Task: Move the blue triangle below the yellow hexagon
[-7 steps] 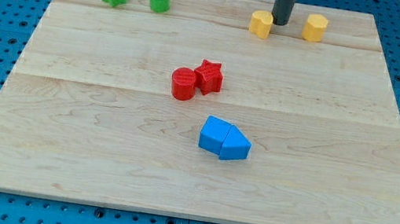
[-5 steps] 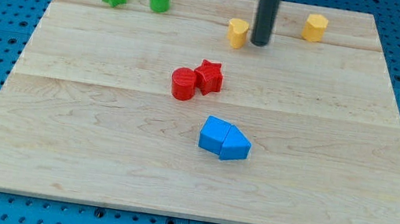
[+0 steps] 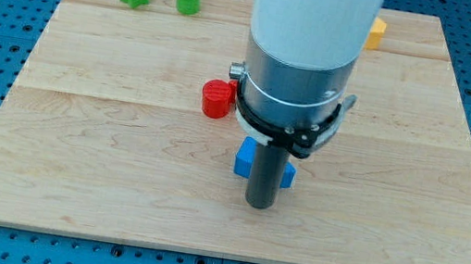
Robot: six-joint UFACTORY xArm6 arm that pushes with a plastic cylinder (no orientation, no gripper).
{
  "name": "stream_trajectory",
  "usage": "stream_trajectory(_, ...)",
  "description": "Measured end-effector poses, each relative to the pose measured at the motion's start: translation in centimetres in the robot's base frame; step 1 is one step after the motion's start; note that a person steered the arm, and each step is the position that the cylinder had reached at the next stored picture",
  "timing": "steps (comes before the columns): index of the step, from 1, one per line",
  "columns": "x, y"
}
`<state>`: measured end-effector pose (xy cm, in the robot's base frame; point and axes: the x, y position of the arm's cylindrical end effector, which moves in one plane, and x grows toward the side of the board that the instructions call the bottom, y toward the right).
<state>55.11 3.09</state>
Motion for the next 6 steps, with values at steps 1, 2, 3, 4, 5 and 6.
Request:
stream_trajectory(1, -3.5, 4.6)
stream_trajectory(2, -8.4, 10.1)
stream_trajectory(3, -9.2, 11.8)
stream_trajectory(4, -1.4, 13.1)
stream_trajectory(5, 0.9, 2.6)
stream_trajectory(6, -2.4, 1.2)
